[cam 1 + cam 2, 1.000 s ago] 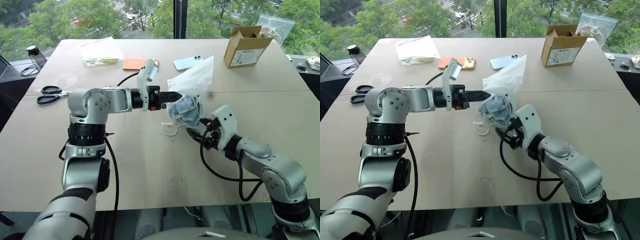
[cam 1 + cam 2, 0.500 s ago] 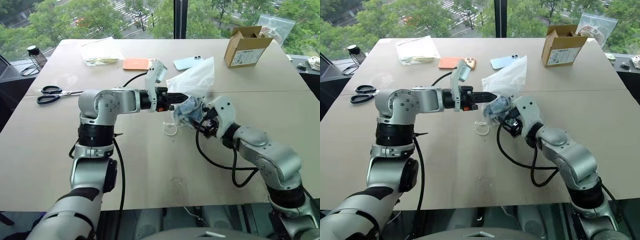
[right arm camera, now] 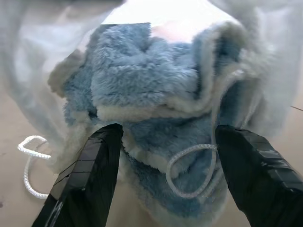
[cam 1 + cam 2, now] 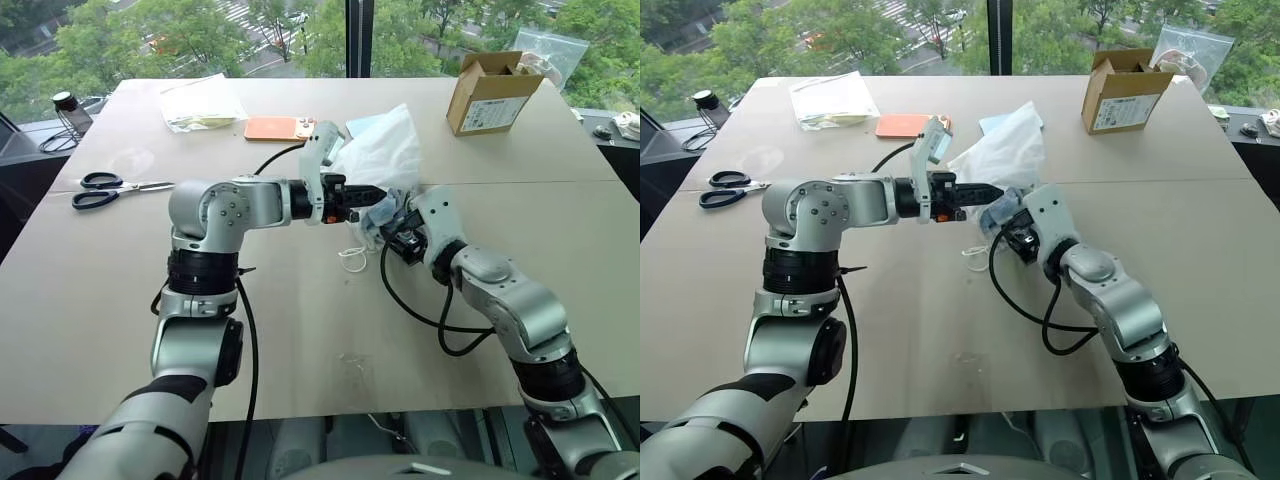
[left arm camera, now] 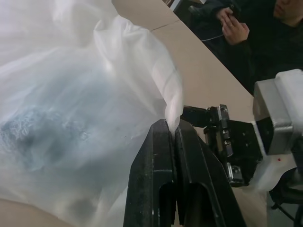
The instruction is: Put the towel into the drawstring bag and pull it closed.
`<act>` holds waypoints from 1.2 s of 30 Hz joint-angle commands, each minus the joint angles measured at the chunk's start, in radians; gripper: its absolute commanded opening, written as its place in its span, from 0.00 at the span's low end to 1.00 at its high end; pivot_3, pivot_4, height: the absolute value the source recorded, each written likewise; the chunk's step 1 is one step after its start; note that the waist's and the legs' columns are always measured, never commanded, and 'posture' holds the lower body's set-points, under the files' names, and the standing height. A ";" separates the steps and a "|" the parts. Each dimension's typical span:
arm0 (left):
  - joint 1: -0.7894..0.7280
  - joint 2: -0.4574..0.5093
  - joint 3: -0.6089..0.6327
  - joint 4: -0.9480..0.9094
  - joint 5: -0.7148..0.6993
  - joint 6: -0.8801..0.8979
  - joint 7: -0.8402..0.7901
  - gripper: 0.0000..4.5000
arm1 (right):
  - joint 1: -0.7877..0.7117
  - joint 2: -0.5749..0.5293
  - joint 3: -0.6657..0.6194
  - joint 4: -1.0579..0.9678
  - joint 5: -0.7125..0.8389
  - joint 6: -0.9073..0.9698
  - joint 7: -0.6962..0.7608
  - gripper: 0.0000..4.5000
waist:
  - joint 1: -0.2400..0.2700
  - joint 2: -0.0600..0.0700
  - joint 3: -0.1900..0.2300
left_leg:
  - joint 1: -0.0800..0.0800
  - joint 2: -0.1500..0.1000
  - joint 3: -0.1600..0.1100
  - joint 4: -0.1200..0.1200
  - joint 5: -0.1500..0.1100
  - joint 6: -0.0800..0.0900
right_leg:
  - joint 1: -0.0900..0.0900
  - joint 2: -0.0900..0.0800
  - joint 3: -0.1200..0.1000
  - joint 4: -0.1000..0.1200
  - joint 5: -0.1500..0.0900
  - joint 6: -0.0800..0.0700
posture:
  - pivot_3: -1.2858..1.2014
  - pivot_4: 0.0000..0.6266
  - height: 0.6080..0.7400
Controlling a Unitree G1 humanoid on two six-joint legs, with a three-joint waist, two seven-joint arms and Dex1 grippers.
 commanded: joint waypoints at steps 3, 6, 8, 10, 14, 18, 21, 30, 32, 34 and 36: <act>-0.014 0.024 -0.004 -0.047 -0.011 -0.017 -0.048 0.00 | -0.025 -0.037 0.013 0.050 -0.024 -0.107 0.112 0.46 | 0.000 0.000 0.000 | 0.000 0.000 0.000 0.000 0.000 0.000 | 0.000 0.000 0.000 0.000 0.000 0.000 | 0.52 0.24 1.00; -0.013 0.036 -0.008 -0.040 -0.004 -0.027 -0.063 0.00 | -0.021 -0.062 0.001 0.071 -0.025 -0.129 0.161 0.14 | 0.000 0.000 0.000 | 0.000 0.000 0.000 0.000 0.000 0.000 | 0.000 0.000 0.000 0.000 0.000 0.000 | 0.52 0.24 1.00; -0.010 0.044 -0.010 -0.036 0.003 -0.034 -0.070 0.00 | -0.014 -0.066 -0.020 0.067 -0.006 -0.138 0.192 0.01 | 0.001 0.000 0.000 | 0.000 0.000 0.000 0.000 0.000 0.000 | 0.000 0.000 0.000 0.000 0.000 0.000 | 0.52 0.24 1.00; -0.008 0.051 -0.012 -0.028 0.011 -0.043 -0.074 0.00 | 0.004 -0.067 -0.049 0.043 0.034 -0.141 0.233 0.01 | 0.001 0.000 0.000 | 0.000 0.000 0.000 0.000 0.000 0.000 | 0.000 0.000 0.000 0.000 0.000 0.000 | 0.52 0.24 1.00; -0.010 0.057 -0.016 -0.010 0.029 -0.062 -0.081 0.00 | 0.062 -0.088 -0.111 -0.047 0.136 -0.117 0.316 0.01 | 0.002 0.000 0.000 | 0.000 0.000 0.000 0.000 0.000 0.000 | 0.000 0.000 0.000 0.000 0.000 0.000 | 0.52 0.24 1.00; -0.014 0.077 -0.041 0.020 0.068 -0.119 -0.116 0.00 | 0.109 -0.043 -0.262 -0.181 0.409 -0.040 0.362 0.01 | 0.003 0.000 0.000 | 0.000 0.000 -0.001 0.000 0.000 0.000 | 0.000 0.000 0.000 0.000 0.000 0.000 | 0.52 0.24 1.00; -0.011 0.104 -0.076 0.040 0.106 -0.182 -0.165 0.00 | 0.104 0.010 -0.383 -0.230 0.636 0.006 0.314 0.01 | 0.000 0.000 0.000 | 0.000 0.000 -0.001 0.000 0.000 0.000 | 0.000 0.000 0.000 0.001 0.000 0.000 | 0.52 0.24 1.00; 0.045 0.228 -0.101 0.052 0.168 -0.458 -0.453 0.20 | 0.080 0.058 -0.488 -0.227 0.954 -0.016 0.129 0.00 | -0.003 0.000 0.000 | 0.000 0.001 0.000 0.000 0.000 0.000 | 0.000 0.000 0.000 0.001 0.000 0.000 | 0.52 0.24 1.00; 0.097 0.312 -0.108 0.039 0.194 -0.501 -0.522 0.41 | 0.085 0.050 -0.482 -0.227 0.969 -0.023 0.104 0.00 | -0.008 0.000 0.000 | 0.001 0.001 0.001 0.000 0.000 0.000 | 0.000 0.001 0.001 0.001 0.000 0.000 | 0.52 0.24 1.00; 0.168 0.382 -0.125 0.020 0.234 -0.565 -0.571 0.62 | 0.092 0.039 -0.472 -0.225 0.966 -0.029 0.092 0.00 | -0.007 0.001 0.000 | 0.002 0.002 0.001 -0.001 0.000 0.000 | 0.000 0.002 0.002 0.001 0.000 0.000 | 0.52 0.24 1.00; 0.242 0.412 -0.131 0.005 0.262 -0.607 -0.577 0.62 | 0.096 0.034 -0.465 -0.220 0.967 -0.037 0.082 0.00 | -0.002 0.001 0.000 | 0.002 0.003 0.001 -0.001 0.000 0.000 | 0.000 0.002 0.001 0.001 0.000 -0.001 | 0.52 0.24 1.00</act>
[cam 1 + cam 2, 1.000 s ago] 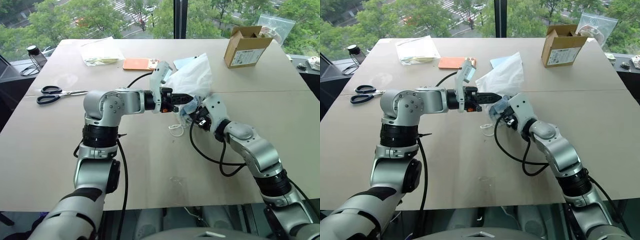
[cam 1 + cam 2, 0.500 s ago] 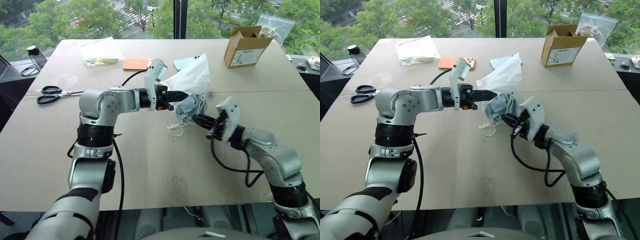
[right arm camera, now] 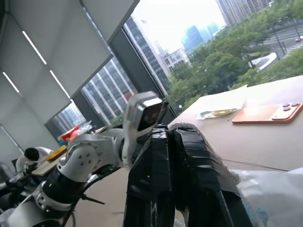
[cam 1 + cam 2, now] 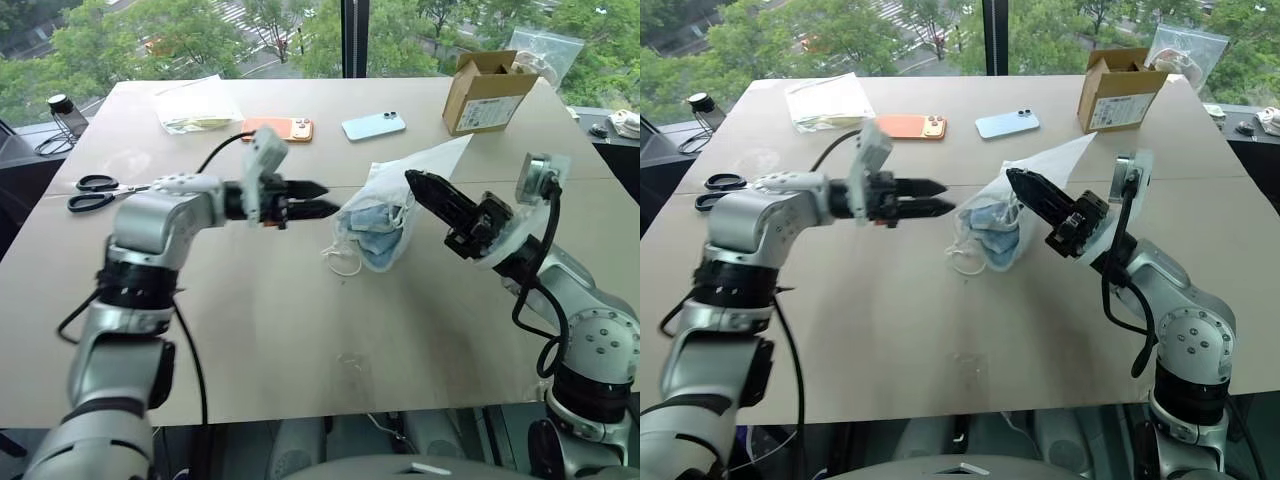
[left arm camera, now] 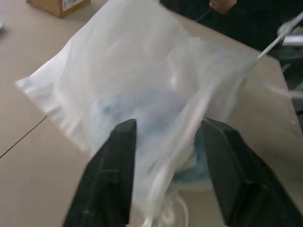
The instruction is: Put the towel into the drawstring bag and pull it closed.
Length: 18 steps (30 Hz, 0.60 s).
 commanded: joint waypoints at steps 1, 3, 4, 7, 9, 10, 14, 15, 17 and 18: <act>0.104 0.034 -0.015 -0.056 0.061 -0.108 -0.033 0.62 | 0.002 -0.008 0.003 -0.015 0.031 -0.034 -0.021 0.00 | 0.008 0.000 0.000 | 0.000 0.000 0.000 0.000 0.000 0.000 | 0.000 -0.001 0.000 0.000 0.000 0.000 | 0.52 0.24 1.00; 0.166 0.017 -0.036 -0.076 0.096 -0.159 -0.019 0.62 | 0.000 -0.008 0.003 -0.009 0.037 -0.042 -0.032 0.00 | 0.016 0.000 0.000 | -0.002 0.000 -0.001 0.002 0.000 0.000 | 0.000 -0.001 -0.002 -0.001 0.000 0.000 | 0.52 0.24 1.00; 0.187 0.001 -0.045 -0.082 0.112 -0.176 -0.005 0.62 | -0.001 -0.010 0.002 -0.005 0.041 -0.046 -0.037 0.00 | 0.021 0.000 0.000 | -0.002 0.000 0.000 0.002 0.000 0.000 | 0.001 -0.002 -0.001 -0.001 0.000 0.000 | 0.52 0.24 1.00; 0.215 -0.061 -0.081 -0.065 0.178 -0.226 0.063 0.62 | -0.007 -0.022 0.000 0.004 0.050 -0.053 -0.046 0.00 | 0.034 0.000 0.000 | -0.002 -0.001 -0.001 0.002 0.000 0.000 | 0.001 -0.002 -0.002 -0.002 0.000 0.001 | 0.52 0.24 1.00; 0.225 -0.094 -0.116 -0.043 0.241 -0.274 0.104 0.62 | -0.010 -0.033 0.000 0.009 0.054 -0.054 -0.050 0.00 | 0.033 0.000 0.000 | -0.002 -0.001 -0.001 0.003 0.000 0.000 | 0.001 -0.002 -0.002 -0.001 0.000 0.001 | 0.52 0.24 1.00; 0.229 -0.108 -0.138 -0.022 0.289 -0.320 0.133 0.62 | -0.012 -0.038 0.001 0.010 0.056 -0.055 -0.052 0.00 | 0.032 0.000 0.000 | -0.002 -0.001 -0.001 0.003 0.000 0.000 | 0.001 -0.002 -0.002 -0.001 0.000 0.000 | 0.52 0.24 1.00; 0.219 -0.229 -0.146 0.071 0.358 -0.400 0.262 0.62 | -0.016 -0.053 -0.001 0.009 0.068 -0.066 -0.069 0.00 | 0.031 0.002 -0.001 | -0.001 0.000 0.000 0.002 0.000 0.000 | 0.001 -0.001 -0.001 0.000 0.000 0.000 | 0.52 0.24 1.00; 0.218 -0.256 -0.145 0.088 0.361 -0.400 0.276 0.62 | -0.015 -0.056 0.000 0.008 0.069 -0.070 -0.073 0.00 | 0.032 0.002 -0.002 | -0.001 -0.001 0.000 0.002 0.000 0.000 | 0.001 -0.001 -0.001 0.000 0.000 0.000 | 0.52 0.24 1.00; 0.222 -0.289 -0.157 0.119 0.391 -0.429 0.301 0.51 | -0.011 -0.059 0.002 0.003 0.071 -0.076 -0.083 0.00 | 0.035 0.002 -0.002 | -0.001 -0.001 -0.001 0.004 0.000 0.000 | 0.002 -0.001 -0.002 0.000 0.000 0.000 | 0.52 0.24 1.00; 0.224 -0.300 -0.158 0.128 0.399 -0.438 0.308 0.46 | -0.010 -0.060 0.003 0.001 0.072 -0.078 -0.086 0.00 | 0.035 0.002 -0.002 | 0.000 -0.001 -0.001 0.004 0.000 0.000 | 0.003 -0.001 -0.002 0.001 0.000 0.000 | 0.52 0.24 1.00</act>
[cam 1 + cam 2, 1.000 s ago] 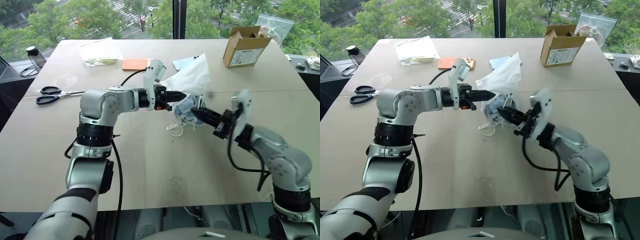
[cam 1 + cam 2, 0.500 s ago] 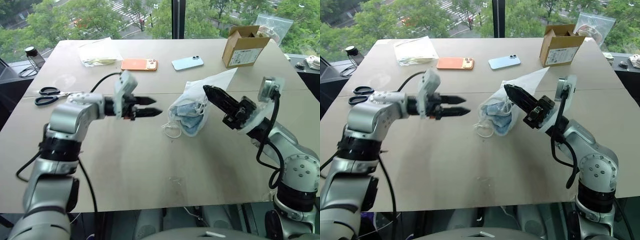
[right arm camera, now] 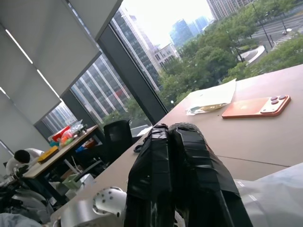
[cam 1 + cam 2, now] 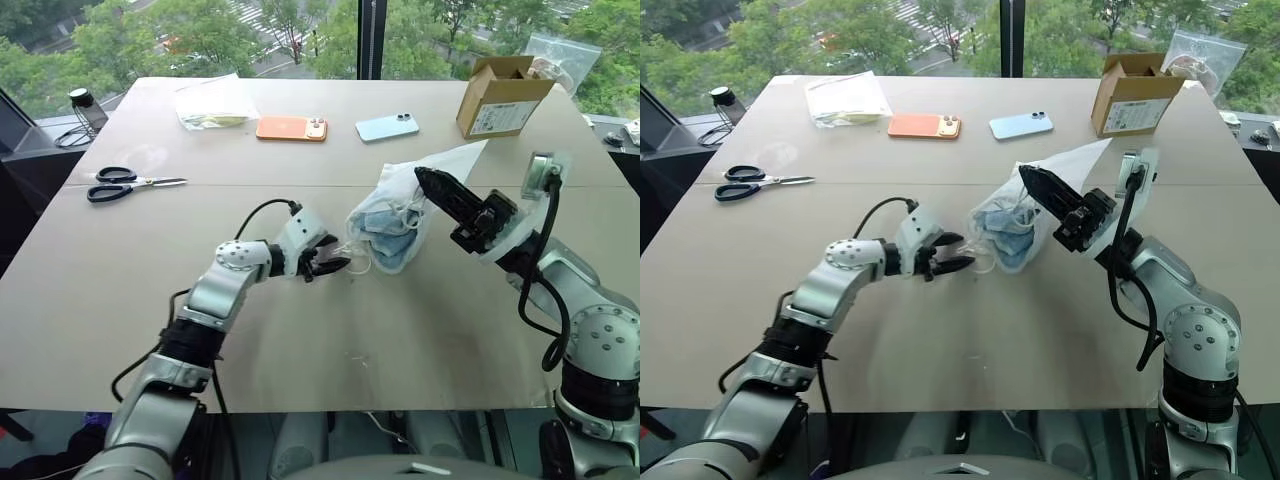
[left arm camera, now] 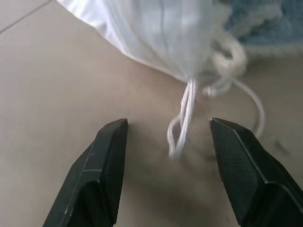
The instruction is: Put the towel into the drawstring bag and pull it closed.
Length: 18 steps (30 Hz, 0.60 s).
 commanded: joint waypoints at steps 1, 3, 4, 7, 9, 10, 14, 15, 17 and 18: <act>0.003 -0.047 -0.014 0.061 0.042 -0.019 0.048 0.38 | -0.010 -0.007 -0.009 -0.035 0.029 -0.034 -0.015 0.00 | 0.000 0.000 0.000 | 0.000 0.000 0.000 0.000 0.000 0.000 | 0.001 0.000 0.000 0.000 0.000 0.000 | 0.52 0.24 1.00; 0.000 -0.067 -0.011 0.079 0.054 -0.026 0.073 0.15 | -0.010 -0.008 -0.009 -0.038 0.031 -0.039 -0.021 0.00 | -0.001 0.000 0.000 | 0.001 0.000 0.000 0.001 0.000 0.000 | 0.001 0.000 0.000 0.000 0.000 0.000 | 0.52 0.24 1.00; -0.012 -0.075 0.002 0.106 0.075 -0.047 0.117 0.04 | -0.013 -0.007 -0.014 -0.040 0.035 -0.046 -0.029 0.00 | -0.001 0.000 -0.001 | 0.001 0.000 0.000 0.002 0.000 0.000 | 0.002 0.000 0.000 0.000 0.000 0.000 | 0.52 0.24 1.00; -0.080 -0.075 0.069 0.200 0.126 -0.125 0.261 0.01 | -0.046 -0.004 -0.046 -0.036 0.054 -0.083 -0.058 0.00 | -0.003 0.000 -0.001 | 0.002 0.000 -0.001 0.002 0.000 0.000 | 0.002 0.000 0.000 0.001 0.000 0.000 | 0.52 0.24 1.00; -0.162 -0.060 0.123 0.258 0.140 -0.210 0.344 0.01 | -0.101 -0.016 -0.081 -0.023 0.068 -0.117 -0.081 0.00 | -0.010 -0.001 0.000 | 0.002 0.000 -0.001 0.002 0.000 0.000 | 0.002 0.000 0.000 0.003 0.000 0.000 | 0.52 0.24 1.00; -0.207 -0.051 0.143 0.286 0.148 -0.254 0.377 0.01 | -0.132 -0.026 -0.098 -0.016 0.073 -0.133 -0.091 0.00 | -0.012 -0.001 0.001 | 0.002 0.000 0.000 0.003 0.000 0.000 | 0.000 0.001 0.001 0.004 0.000 0.000 | 0.52 0.24 1.00; -0.413 -0.015 0.215 0.366 0.156 -0.361 0.458 0.01 | -0.276 -0.091 -0.182 0.022 0.143 -0.178 -0.147 0.00 | -0.005 -0.002 0.002 | -0.001 0.000 -0.001 0.003 0.000 0.000 | -0.003 0.001 0.000 0.006 0.000 0.000 | 0.52 0.24 1.00; -0.461 -0.003 0.225 0.386 0.159 -0.378 0.465 0.01 | -0.304 -0.113 -0.200 0.034 0.157 -0.182 -0.162 0.00 | -0.003 -0.003 0.002 | -0.002 0.000 -0.001 0.002 0.000 0.000 | -0.003 0.001 0.000 0.006 0.000 0.000 | 0.52 0.24 1.00; -0.540 0.023 0.229 0.432 0.174 -0.410 0.462 0.01 | -0.330 -0.161 -0.223 0.057 0.140 -0.183 -0.186 0.00 | -0.001 -0.003 0.002 | -0.003 -0.002 -0.001 0.002 0.000 0.000 | -0.003 -0.001 -0.001 0.004 0.000 0.000 | 0.52 0.24 1.00; -0.557 0.036 0.222 0.455 0.189 -0.426 0.457 0.01 | -0.328 -0.180 -0.229 0.065 0.117 -0.186 -0.198 0.00 | -0.001 -0.003 0.001 | -0.003 -0.003 0.000 0.002 0.000 0.000 | -0.002 -0.002 -0.001 0.002 0.000 0.000 | 0.52 0.24 1.00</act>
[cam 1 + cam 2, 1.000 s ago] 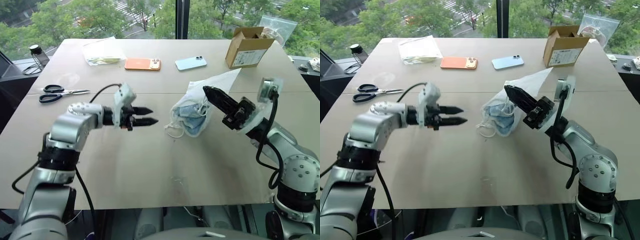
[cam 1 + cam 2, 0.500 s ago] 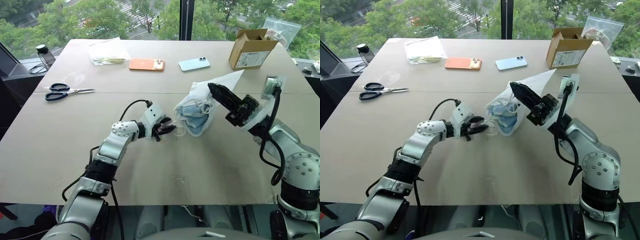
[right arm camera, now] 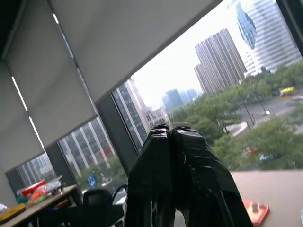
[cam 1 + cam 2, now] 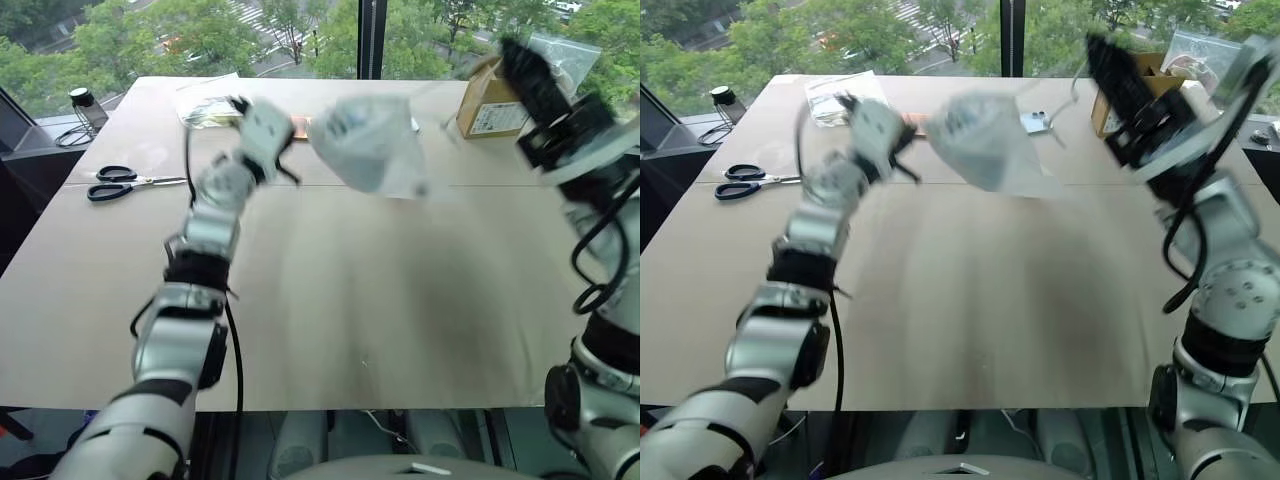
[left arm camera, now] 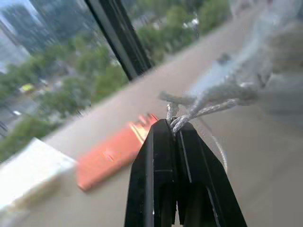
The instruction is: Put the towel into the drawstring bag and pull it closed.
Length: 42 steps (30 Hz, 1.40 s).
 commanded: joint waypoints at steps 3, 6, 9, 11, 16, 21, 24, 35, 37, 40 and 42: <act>-0.041 0.058 0.001 0.105 0.065 -0.091 0.021 0.01 | 0.025 -0.059 -0.090 0.020 -0.041 -0.060 -0.086 0.00 | -0.003 0.001 -0.001 | 0.000 -0.001 0.002 -0.004 -0.001 0.002 | 0.001 -0.002 0.001 -0.005 0.000 0.001 | 0.52 0.24 1.00; -0.036 0.086 0.022 0.150 0.090 -0.085 0.071 0.01 | 0.038 -0.043 -0.157 0.024 -0.031 -0.118 -0.192 0.00 | -0.008 0.001 0.000 | -0.001 -0.001 0.002 -0.005 -0.001 0.002 | -0.001 -0.002 0.001 -0.005 0.000 0.001 | 0.52 0.24 1.00; -0.022 0.102 0.042 0.166 0.097 -0.064 0.102 0.01 | 0.046 -0.037 -0.216 0.034 -0.049 -0.169 -0.294 0.00 | -0.006 0.000 0.000 | -0.002 0.000 0.001 -0.005 -0.001 0.002 | -0.001 -0.001 0.000 -0.005 0.000 0.001 | 0.52 0.24 1.00; -0.007 0.109 0.049 0.167 0.094 -0.052 0.112 0.01 | 0.062 -0.047 -0.244 0.050 -0.069 -0.186 -0.329 0.00 | -0.004 0.000 0.000 | -0.002 0.000 0.001 -0.005 -0.001 0.002 | -0.001 -0.001 0.000 -0.005 0.000 0.001 | 0.52 0.24 1.00; -0.018 0.094 0.050 0.114 0.067 -0.063 0.095 0.01 | 0.113 -0.136 -0.213 0.072 -0.138 -0.143 -0.292 0.00 | 0.000 0.000 0.000 | -0.002 -0.001 0.001 -0.004 -0.001 0.002 | -0.001 -0.002 0.000 -0.005 0.000 0.001 | 0.52 0.24 1.00; -0.126 0.063 0.069 0.033 -0.002 -0.067 0.047 0.01 | 0.069 -0.220 -0.165 0.059 -0.114 -0.109 -0.206 0.00 | -0.003 0.000 0.000 | -0.003 -0.001 0.001 -0.004 -0.001 0.002 | -0.001 -0.002 -0.001 -0.005 0.000 0.001 | 0.52 0.24 1.00; -0.112 0.064 0.038 0.031 0.009 -0.024 0.001 0.01 | 0.101 -0.277 -0.080 0.024 -0.177 -0.060 -0.128 0.00 | -0.007 0.001 0.000 | -0.002 -0.001 0.001 -0.004 -0.001 0.002 | -0.001 -0.002 0.000 -0.005 0.000 0.001 | 0.52 0.24 1.00; -0.018 0.014 0.052 -0.168 -0.048 0.049 -0.080 0.01 | 0.190 -0.214 -0.047 -0.064 0.012 -0.060 -0.076 0.00 | -0.005 0.001 0.000 | 0.002 0.002 0.003 -0.004 -0.002 0.002 | 0.005 0.000 0.000 -0.008 -0.001 0.001 | 0.52 0.24 1.00; -0.099 0.012 0.104 -0.144 -0.075 0.075 -0.036 0.01 | 0.063 -0.206 -0.136 -0.031 0.136 -0.129 -0.131 0.00 | -0.007 0.005 0.013 | -0.016 0.001 0.003 0.007 -0.001 0.003 | -0.012 -0.001 0.002 0.001 0.002 0.004 | 0.52 0.24 1.00; -0.061 0.021 0.069 -0.129 -0.056 0.061 -0.074 0.01 | 0.103 -0.264 -0.157 0.024 0.082 -0.078 -0.096 0.00 | 0.001 0.003 0.015 | -0.032 0.002 -0.001 0.022 0.000 0.003 | -0.025 0.001 -0.002 0.009 0.007 0.005 | 0.52 0.24 1.00; -0.038 0.016 0.080 -0.136 -0.058 0.045 -0.061 0.01 | 0.129 -0.243 -0.165 0.038 0.079 -0.087 -0.091 0.00 | -0.002 -0.001 0.005 | -0.013 0.003 0.000 0.013 -0.001 0.004 | -0.005 0.001 -0.004 -0.001 0.006 0.004 | 0.52 0.24 1.00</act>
